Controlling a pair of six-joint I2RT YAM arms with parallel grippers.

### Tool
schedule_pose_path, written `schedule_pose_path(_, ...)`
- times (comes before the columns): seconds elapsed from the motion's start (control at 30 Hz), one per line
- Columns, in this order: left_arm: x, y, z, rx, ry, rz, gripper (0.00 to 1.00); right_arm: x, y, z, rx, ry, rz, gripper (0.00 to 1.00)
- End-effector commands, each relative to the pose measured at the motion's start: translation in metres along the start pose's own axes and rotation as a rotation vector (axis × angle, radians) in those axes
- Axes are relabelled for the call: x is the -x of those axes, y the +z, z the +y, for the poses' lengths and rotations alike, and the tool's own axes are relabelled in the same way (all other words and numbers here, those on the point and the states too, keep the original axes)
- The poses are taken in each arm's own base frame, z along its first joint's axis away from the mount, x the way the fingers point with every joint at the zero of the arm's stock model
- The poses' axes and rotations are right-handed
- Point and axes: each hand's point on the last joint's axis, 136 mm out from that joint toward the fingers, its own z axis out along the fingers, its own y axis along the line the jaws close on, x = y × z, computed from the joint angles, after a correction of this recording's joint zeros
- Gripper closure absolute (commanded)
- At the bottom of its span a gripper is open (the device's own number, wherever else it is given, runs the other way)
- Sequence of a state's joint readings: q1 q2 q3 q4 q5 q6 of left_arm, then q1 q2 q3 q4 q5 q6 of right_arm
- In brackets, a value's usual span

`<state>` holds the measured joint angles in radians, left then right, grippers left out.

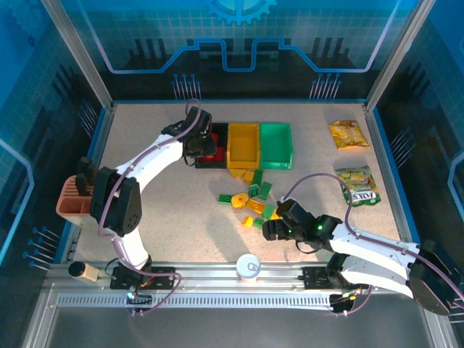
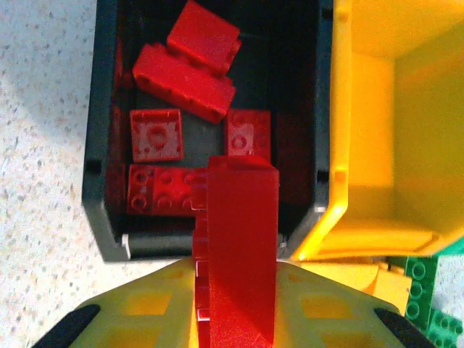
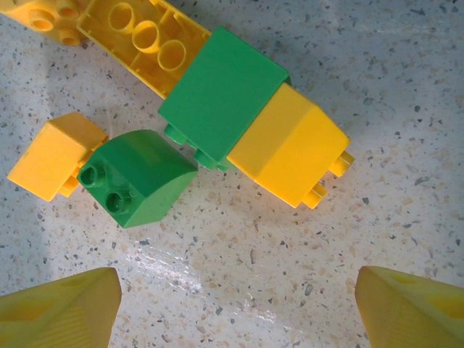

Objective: Sort the legos into containers by color

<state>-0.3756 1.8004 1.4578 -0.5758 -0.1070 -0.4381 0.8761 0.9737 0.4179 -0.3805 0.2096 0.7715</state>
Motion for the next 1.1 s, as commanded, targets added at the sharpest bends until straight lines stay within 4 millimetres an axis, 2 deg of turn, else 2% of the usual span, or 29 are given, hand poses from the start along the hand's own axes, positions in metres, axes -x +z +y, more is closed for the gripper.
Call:
schedule_pose_path(0.0, 0.007, 0.006, 0.004, 0.025, 0.026, 0.024, 0.74, 0.005, -0.007, -0.005, -0.022, 0.026, -0.022, 0.15)
schedule_pose_path(0.13, 0.016, 0.011, 0.005, 0.032, 0.016, 0.018, 0.71, 0.004, -0.011, -0.009, -0.029, 0.028, -0.031, 0.15)
schedule_pose_path(0.17, 0.019, 0.012, 0.004, 0.030, 0.016, 0.015, 0.62, 0.004, -0.012, -0.009, -0.030, 0.028, -0.034, 0.15)
schedule_pose_path(0.2, 0.021, 0.011, 0.003, 0.026, 0.019, 0.010, 0.43, 0.004, -0.013, -0.010, -0.031, 0.028, -0.035, 0.15)
schedule_pose_path(0.23, 0.022, 0.009, 0.000, 0.013, 0.024, 0.006, 0.28, 0.004, -0.013, -0.010, -0.032, 0.028, -0.036, 0.15)
schedule_pose_path(0.27, 0.024, 0.005, -0.004, -0.005, 0.027, -0.003, 0.24, 0.004, -0.014, -0.010, -0.031, 0.028, -0.037, 0.15)
schedule_pose_path(0.43, 0.032, -0.027, -0.009, -0.046, 0.022, -0.078, 0.21, 0.007, -0.015, -0.009, -0.026, 0.029, -0.044, 0.15)
schedule_pose_path(0.6, 0.019, -0.063, -0.011, -0.077, 0.037, -0.139, 0.21, 0.012, -0.015, -0.002, -0.020, 0.017, -0.039, 0.15)
schedule_pose_path(0.73, -0.008, -0.086, -0.005, -0.095, 0.052, -0.172, 0.22, 0.019, -0.015, 0.002, -0.027, -0.002, -0.036, 0.15)
schedule_pose_path(0.8, -0.028, -0.094, 0.000, -0.093, 0.069, -0.186, 0.22, 0.026, -0.017, 0.005, -0.029, -0.015, -0.043, 0.15)
schedule_pose_path(1.07, -0.096, -0.126, 0.039, -0.077, 0.061, -0.218, 0.22, 0.061, -0.026, 0.032, 0.008, -0.091, -0.055, 0.14)
